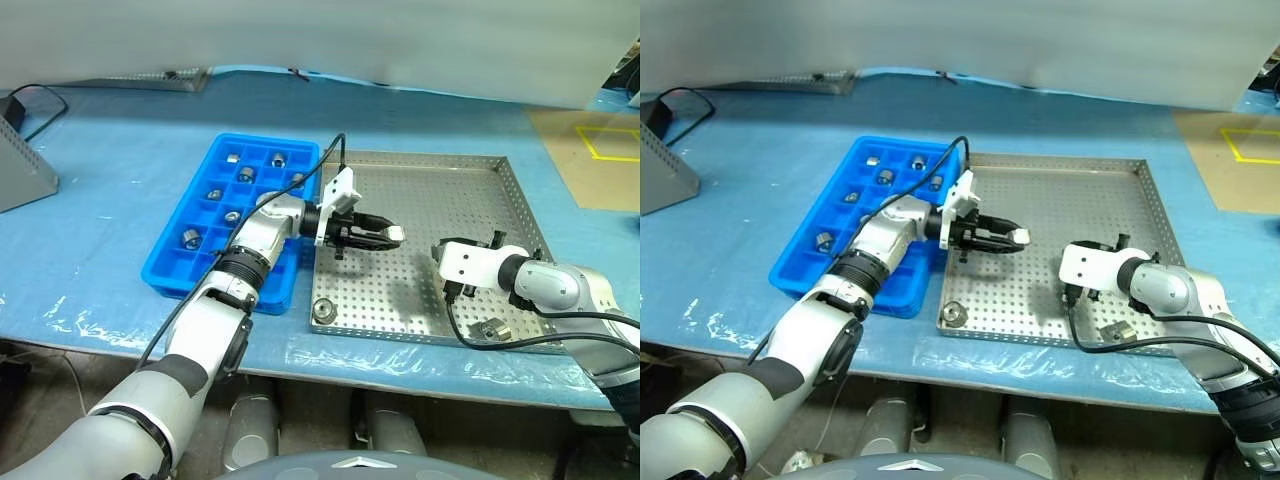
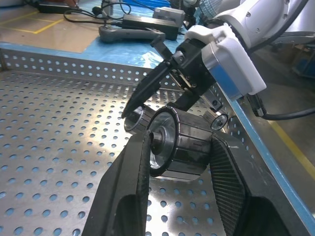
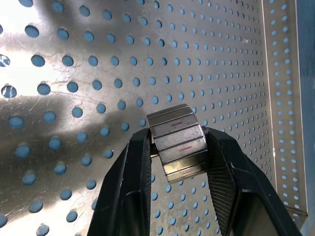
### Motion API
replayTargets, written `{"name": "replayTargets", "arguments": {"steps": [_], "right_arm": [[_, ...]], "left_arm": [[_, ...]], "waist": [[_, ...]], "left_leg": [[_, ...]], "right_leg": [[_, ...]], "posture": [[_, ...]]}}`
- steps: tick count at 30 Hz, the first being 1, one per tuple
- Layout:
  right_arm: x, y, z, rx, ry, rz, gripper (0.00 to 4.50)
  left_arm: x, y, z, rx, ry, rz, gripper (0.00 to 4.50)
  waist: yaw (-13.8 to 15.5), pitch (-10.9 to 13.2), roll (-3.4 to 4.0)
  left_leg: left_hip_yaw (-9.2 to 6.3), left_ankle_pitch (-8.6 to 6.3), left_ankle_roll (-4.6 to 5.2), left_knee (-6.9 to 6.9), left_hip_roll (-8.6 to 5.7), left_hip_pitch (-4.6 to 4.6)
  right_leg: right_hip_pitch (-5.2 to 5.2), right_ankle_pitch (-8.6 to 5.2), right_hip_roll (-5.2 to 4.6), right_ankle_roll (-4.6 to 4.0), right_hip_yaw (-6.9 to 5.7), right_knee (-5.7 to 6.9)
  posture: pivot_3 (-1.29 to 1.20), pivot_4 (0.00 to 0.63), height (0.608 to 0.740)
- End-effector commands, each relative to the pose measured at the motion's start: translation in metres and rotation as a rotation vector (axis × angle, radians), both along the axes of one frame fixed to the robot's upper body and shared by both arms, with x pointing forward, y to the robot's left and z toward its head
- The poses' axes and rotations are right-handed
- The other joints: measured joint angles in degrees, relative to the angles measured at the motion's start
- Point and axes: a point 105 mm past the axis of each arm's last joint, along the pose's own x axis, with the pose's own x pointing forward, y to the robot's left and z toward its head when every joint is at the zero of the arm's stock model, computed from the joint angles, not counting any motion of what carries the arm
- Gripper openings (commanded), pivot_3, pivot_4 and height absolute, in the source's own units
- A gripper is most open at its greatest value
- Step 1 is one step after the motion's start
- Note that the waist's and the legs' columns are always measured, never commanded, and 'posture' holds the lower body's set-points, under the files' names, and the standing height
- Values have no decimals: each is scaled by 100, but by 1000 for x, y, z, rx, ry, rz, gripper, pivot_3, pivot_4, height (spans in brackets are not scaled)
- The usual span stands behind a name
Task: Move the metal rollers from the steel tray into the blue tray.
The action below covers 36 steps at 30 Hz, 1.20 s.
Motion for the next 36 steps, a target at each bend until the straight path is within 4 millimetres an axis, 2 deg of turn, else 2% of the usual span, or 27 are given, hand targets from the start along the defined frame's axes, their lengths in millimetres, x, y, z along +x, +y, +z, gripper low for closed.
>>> {"name": "replayTargets", "arguments": {"steps": [1, 4, 6, 9, 14, 17, 22, 31, 34, 36], "right_arm": [[1, -10, 11, -29, -51, -24, 1170], [6, 8, 15, 232, -54, -95, 1170], [11, 7, 10, 381, -30, -200, 1170], [12, -1, 1, 471, -17, -305, 1170], [1, 12, -8, 533, 75, -290, 2830], [-2, 17, -8, 567, 95, -279, 2830], [-5, 29, 7, 648, 96, -223, 2830], [6, 28, 27, 666, 16, -201, 2830], [12, 35, 36, 697, -18, -174, 2830], [17, 44, 51, 769, -50, -142, 2830]], "left_arm": [[7, 1, 31, -80, -76, 33, 1697], [8, 6, 28, -68, -92, 46, 1697], [10, 10, 30, -72, -102, 71, 1697], [13, 17, 38, -97, -99, 102, 1697], [15, 30, 36, -87, -98, 137, 1697], [15, 37, 35, -78, -93, 153, 1697], [19, 51, 38, -74, -94, 190, 1697], [26, 101, 45, -43, -116, 316, 1697], [30, 118, 50, -39, -135, 385, 1697], [30, 129, 52, -34, -144, 419, 1697]], "waist": [[-7, 0, 0], [-36, 1, -3], [-47, 1, -1], [-7, 2, 7], [0, 2, 7], [-3, 2, 7], [-10, 2, 7], [-12, 2, 8], [-3, 2, 8], [-2, 2, 8]], "left_leg": [[0, -1, -1, 0, 0, 1], [0, -1, -1, -1, 2, 8], [0, 1, 1, -4, 13, 12], [0, 4, -1, -5, 20, 5], [1, 0, -6, -4, 9, 0], [1, 0, -7, -4, 10, 2], [0, 2, -11, -6, 12, 4], [0, 7, -20, -24, 11, 9], [0, 9, -23, -27, 11, 10], [0, 9, -24, -27, 11, 10]], "right_leg": [[1, 0, -1, 0, 0, 0], [3, 0, 0, 0, 0, 0], [1, 0, 12, 0, 0, 1], [-7, 0, 18, -1, -3, 7], [-4, 0, 8, -2, -2, 3], [-3, 0, 8, -1, -2, 4], [-4, 0, 9, 0, -1, 4], [-7, 0, 10, 0, -1, 4], [-7, -1, 10, 0, -1, 3], [-7, 0, 10, -1, -1, 4]], "posture": [[-104, 150, 740], [-105, 150, 740], [-104, 150, 740], [-101, 150, 740], [-100, 150, 740], [-96, 150, 740], [-96, 150, 740], [-56, 150, 740], [-32, 150, 740], [-3, 150, 740]]}}
